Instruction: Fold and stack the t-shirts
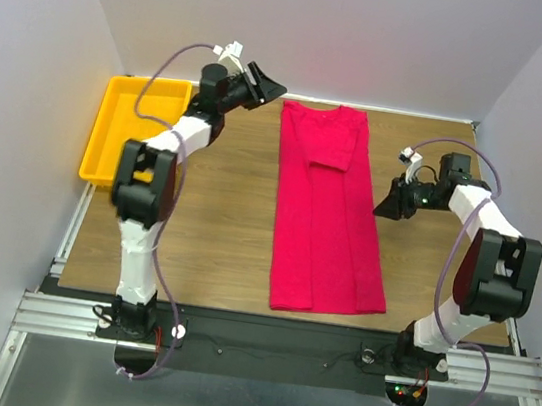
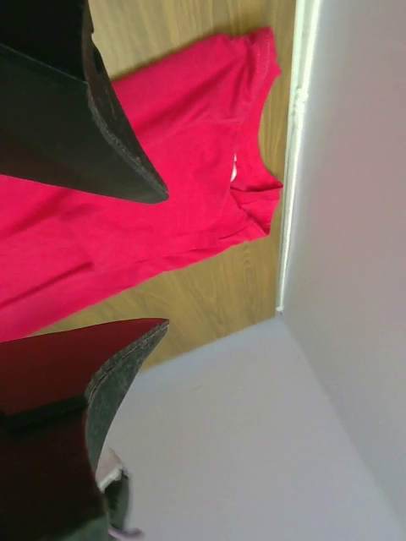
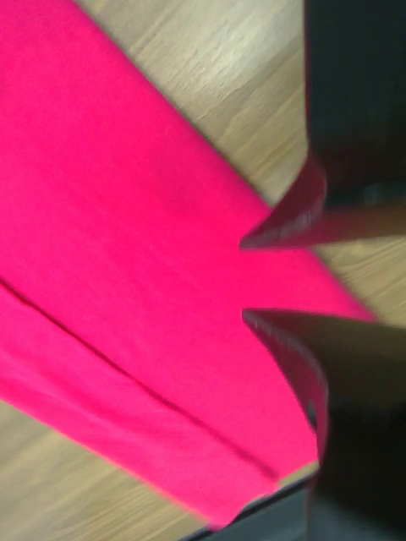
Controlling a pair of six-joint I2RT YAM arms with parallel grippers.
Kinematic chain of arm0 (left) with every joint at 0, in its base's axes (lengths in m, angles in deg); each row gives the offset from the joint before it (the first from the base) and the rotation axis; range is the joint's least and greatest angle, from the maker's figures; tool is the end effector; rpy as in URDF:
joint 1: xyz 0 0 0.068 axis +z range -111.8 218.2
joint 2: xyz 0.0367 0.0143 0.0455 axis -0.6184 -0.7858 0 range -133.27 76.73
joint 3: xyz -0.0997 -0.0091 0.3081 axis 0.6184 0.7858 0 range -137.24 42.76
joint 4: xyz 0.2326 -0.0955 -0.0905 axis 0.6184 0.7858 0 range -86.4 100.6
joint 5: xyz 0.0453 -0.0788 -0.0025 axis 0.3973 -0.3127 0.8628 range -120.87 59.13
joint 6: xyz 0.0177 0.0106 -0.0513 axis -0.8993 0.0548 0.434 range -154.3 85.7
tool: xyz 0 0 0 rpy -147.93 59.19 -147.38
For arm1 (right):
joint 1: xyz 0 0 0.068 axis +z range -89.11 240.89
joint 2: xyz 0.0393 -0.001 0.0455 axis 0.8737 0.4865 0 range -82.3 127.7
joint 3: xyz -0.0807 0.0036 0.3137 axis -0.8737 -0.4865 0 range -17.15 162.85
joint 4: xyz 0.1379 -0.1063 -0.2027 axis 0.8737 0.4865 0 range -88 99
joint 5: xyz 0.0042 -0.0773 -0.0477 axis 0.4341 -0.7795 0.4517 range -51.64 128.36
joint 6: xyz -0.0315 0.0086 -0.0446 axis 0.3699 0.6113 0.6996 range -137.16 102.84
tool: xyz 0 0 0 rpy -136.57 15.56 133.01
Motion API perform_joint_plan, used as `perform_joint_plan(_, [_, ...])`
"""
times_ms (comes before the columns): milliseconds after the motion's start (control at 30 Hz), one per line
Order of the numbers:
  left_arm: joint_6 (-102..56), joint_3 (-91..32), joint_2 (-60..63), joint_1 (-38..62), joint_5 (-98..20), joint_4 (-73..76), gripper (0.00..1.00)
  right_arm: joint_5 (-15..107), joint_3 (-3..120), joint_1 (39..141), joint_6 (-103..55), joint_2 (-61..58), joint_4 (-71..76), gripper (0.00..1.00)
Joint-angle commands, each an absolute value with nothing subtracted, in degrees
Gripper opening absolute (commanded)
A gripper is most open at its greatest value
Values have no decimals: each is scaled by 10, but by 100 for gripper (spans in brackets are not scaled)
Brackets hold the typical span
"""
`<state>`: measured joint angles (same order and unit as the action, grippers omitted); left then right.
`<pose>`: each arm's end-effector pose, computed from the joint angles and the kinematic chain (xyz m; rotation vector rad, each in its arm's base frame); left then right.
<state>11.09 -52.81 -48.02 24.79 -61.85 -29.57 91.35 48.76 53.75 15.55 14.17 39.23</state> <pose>0.5353 -0.1475 0.3110 0.0161 1.6408 -1.2077 0.3401 -0.0124 0.2625 -0.7343 2.2105 0.9314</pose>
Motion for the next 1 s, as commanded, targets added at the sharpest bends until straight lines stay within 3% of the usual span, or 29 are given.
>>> perform_joint_plan(0, [-115,-370,-258,232,-611,-245,68,897,494,539,390,59,572,46])
perform_joint_plan(33, [-176,-333,-220,226,-597,-232,68,893,474,539,479,45,595,51])
perform_joint_plan(100, [-225,-233,-118,199,-555,-205,68,880,455,544,543,-1,633,53])
perform_joint_plan(167, [-257,-143,-25,178,-525,-172,68,865,431,566,552,-22,662,50])
perform_joint_plan(267, [-260,-45,84,161,-501,-133,68,852,389,607,447,-54,645,44])
perform_joint_plan(333, [-246,-1,136,144,-494,-110,68,793,365,667,323,-92,588,44])
perform_joint_plan(467, [-191,100,279,122,-466,-89,68,728,304,707,241,-162,527,45])
perform_joint_plan(633, [-163,102,330,101,-450,-57,68,619,333,747,200,-128,508,54])
perform_joint_plan(967, [-164,104,332,100,-462,-30,68,548,337,865,184,-80,574,54])
